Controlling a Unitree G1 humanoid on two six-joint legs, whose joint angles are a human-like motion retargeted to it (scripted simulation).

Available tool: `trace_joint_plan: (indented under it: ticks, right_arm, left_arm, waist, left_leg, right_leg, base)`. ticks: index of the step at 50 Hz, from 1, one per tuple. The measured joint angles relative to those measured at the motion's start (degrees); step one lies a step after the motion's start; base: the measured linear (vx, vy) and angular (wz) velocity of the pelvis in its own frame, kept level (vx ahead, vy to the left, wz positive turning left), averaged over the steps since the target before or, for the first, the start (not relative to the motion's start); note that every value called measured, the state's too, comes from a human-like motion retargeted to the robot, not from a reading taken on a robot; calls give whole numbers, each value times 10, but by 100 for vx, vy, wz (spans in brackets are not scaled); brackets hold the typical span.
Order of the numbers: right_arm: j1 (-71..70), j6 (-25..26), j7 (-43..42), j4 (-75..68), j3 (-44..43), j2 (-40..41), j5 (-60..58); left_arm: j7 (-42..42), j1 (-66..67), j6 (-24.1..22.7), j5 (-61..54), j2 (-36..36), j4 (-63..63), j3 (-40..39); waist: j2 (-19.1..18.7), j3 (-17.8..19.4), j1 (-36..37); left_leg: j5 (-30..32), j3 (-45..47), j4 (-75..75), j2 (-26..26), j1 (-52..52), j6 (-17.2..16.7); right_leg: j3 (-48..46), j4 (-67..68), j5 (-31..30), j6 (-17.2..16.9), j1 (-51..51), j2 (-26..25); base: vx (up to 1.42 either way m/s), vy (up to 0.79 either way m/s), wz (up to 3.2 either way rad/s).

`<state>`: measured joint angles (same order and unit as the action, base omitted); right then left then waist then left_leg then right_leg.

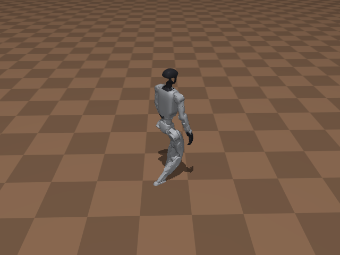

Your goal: Walk

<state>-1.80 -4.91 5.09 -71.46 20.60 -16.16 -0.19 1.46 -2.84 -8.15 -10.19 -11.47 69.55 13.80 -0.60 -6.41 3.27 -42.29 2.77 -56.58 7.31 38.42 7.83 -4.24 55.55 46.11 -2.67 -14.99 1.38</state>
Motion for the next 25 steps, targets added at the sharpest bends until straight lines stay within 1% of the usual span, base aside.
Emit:
trace_joint_plan:
  ticks: [2,3,5,7,10,12,15,18,22,25]
  right_arm:
    - [5,1,6,0,-1,-2,0]
    - [9,2,7,-1,-1,-2,0]
    - [8,3,15,2,-3,-6,3]
    - [9,2,17,5,-6,-8,6]
    - [10,-1,17,11,-13,-11,11]
    - [13,-3,13,14,-18,-13,15]
    - [18,-3,7,18,-24,-14,18]
    - [23,-1,3,16,-28,-13,20]
    - [29,5,5,9,-30,-6,20]
    - [35,8,11,4,-33,1,19]
  left_arm:
    - [-5,-7,-1,-3,-2,-1,-1]
    - [-7,-8,-1,-4,-3,-3,0]
    - [-12,-21,-1,-7,-7,-3,-4]
    - [-18,-30,-2,-8,-12,-3,-6]
    - [-26,-45,-2,-7,-17,-3,-9]
    - [-31,-53,0,-4,-19,-2,-11]
    - [-35,-63,2,0,-19,1,-15]
    - [-34,-69,4,2,-15,3,-16]
    - [-25,-67,5,8,-12,6,-13]
    - [-14,-63,5,13,-8,7,-9]
  waist:
    - [24,3,-16]
    - [29,4,-22]
    - [55,5,-39]
    - [68,6,-54]
    - [74,5,-73]
    - [70,3,-83]
    - [59,0,-95]
    - [44,-5,-100]
    - [27,-13,-96]
    - [22,-16,-87]
  left_leg:
    - [-3,16,12,28,-21,10]
    - [-10,21,2,34,-22,13]
    - [-2,36,44,66,-49,22]
    - [-1,45,62,82,-62,27]
    - [-2,51,83,90,-75,29]
    - [-4,52,95,87,-83,26]
    - [-7,50,111,77,-95,19]
    - [-10,44,123,60,-102,12]
    - [-14,35,129,39,-107,9]
    - [-18,28,128,31,-115,8]
  right_leg:
    - [6,58,-7,-18,-6,37]
    - [6,89,-18,-26,-11,47]
    - [13,149,-73,-53,-30,88]
    - [13,209,-115,-65,-55,118]
    - [7,266,-128,-60,-98,150]
    - [-2,273,-112,-49,-125,161]
    - [-18,241,-75,-32,-159,163]
    - [-30,168,-47,-23,-185,144]
    - [-29,68,-47,-20,-201,101]
    - [-28,26,-55,-16,-193,80]
  base:
    - [22,10,23]
    - [20,10,20]
    - [20,10,17]
    - [18,9,6]
    - [18,6,-8]
    - [19,3,-15]
    - [19,-1,-19]
    - [19,-5,-20]
    - [16,-8,-21]
    - [14,-9,-13]
